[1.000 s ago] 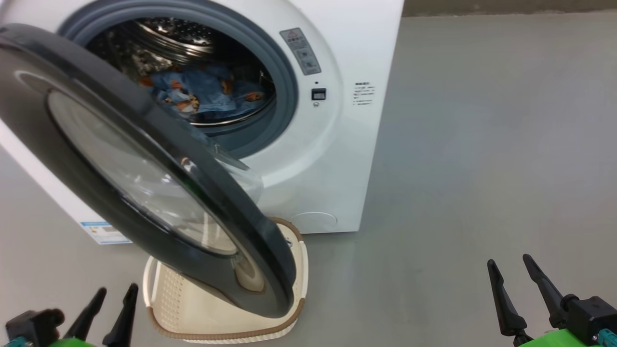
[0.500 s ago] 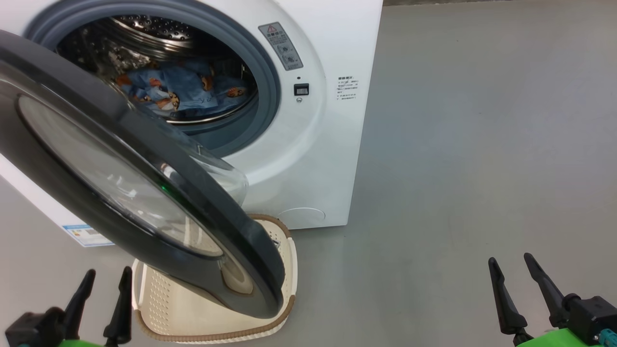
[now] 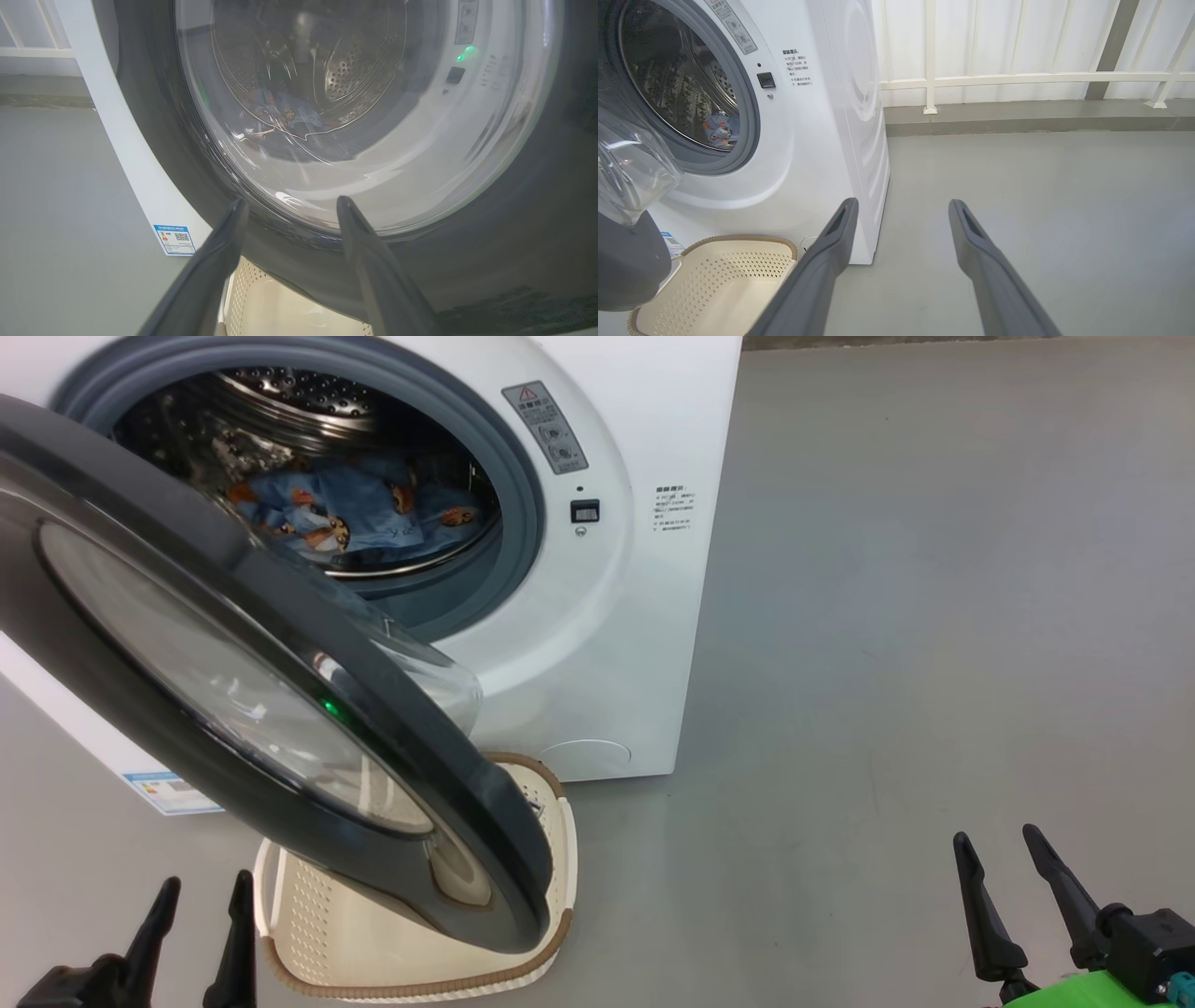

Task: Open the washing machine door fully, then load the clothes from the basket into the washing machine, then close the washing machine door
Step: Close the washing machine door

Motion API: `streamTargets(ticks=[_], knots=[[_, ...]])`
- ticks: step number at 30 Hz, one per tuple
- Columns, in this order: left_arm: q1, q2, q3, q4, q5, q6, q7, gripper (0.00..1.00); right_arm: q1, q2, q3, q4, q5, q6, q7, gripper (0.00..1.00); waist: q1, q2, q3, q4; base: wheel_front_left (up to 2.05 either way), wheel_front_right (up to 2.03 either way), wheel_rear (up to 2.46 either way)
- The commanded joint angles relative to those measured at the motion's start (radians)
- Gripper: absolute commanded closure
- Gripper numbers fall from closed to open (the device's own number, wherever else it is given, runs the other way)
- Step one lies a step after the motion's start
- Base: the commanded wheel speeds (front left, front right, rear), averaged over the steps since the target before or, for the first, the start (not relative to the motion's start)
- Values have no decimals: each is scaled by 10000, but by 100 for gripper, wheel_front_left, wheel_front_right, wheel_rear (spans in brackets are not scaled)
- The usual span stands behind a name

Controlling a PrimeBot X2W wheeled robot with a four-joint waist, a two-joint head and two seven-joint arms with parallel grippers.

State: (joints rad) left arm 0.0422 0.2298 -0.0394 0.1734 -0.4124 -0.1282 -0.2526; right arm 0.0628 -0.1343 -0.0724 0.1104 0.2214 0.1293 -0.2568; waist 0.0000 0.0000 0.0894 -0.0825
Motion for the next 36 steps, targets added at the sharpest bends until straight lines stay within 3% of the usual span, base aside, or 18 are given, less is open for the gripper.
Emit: streamTargets(ticks=[1, 5, 6, 7, 8, 9, 10, 29, 36], knots=[[-181, 159, 423, -270, 72, -25, -91, 0, -158, -163, 246, -252, -64, 14, -49, 0, 0, 0, 5, 10, 0, 0, 0], [-237, 127, 467, -360, 106, -25, -91, 0, -248, -162, 317, -251, -77, 14, -49, 0, 0, 0, 22, 63, 0, 0, 0], [-246, 107, 471, -385, 116, -25, -91, 0, -282, -163, 362, -253, -76, 14, -49, 4, 0, 0, 22, 83, 0, 0, 0], [-252, 84, 460, -401, 126, -25, -91, 0, -320, -166, 417, -257, -66, 14, -49, 49, 0, 0, 19, 108, 0, 0, 0], [-256, 59, 438, -416, 136, -25, -91, 0, -372, -169, 472, -273, -53, 14, -49, 67, 0, 0, 14, 135, 0, 0, 0], [-259, 37, 418, -441, 149, -25, -91, 0, -442, -169, 533, -300, -42, 14, -49, 94, 0, 0, 11, 158, 0, 0, 0], [-263, 17, 397, -462, 162, -25, -91, 0, -526, -164, 605, -337, -31, 14, -49, 100, 0, 0, 7, 186, 0, 0, 0], [49, -321, 423, -590, 233, -25, -91, 0, -2479, -59, 3125, -2595, 112, 14, -49, 100, 0, 0, -535, 1152, 0, 0, 0], [165, -426, 416, -678, 287, -25, -91, 0, -2863, 94, 4997, -3252, 310, 14, -49, 100, 0, 0, -687, 1524, 0, 0, 0]])
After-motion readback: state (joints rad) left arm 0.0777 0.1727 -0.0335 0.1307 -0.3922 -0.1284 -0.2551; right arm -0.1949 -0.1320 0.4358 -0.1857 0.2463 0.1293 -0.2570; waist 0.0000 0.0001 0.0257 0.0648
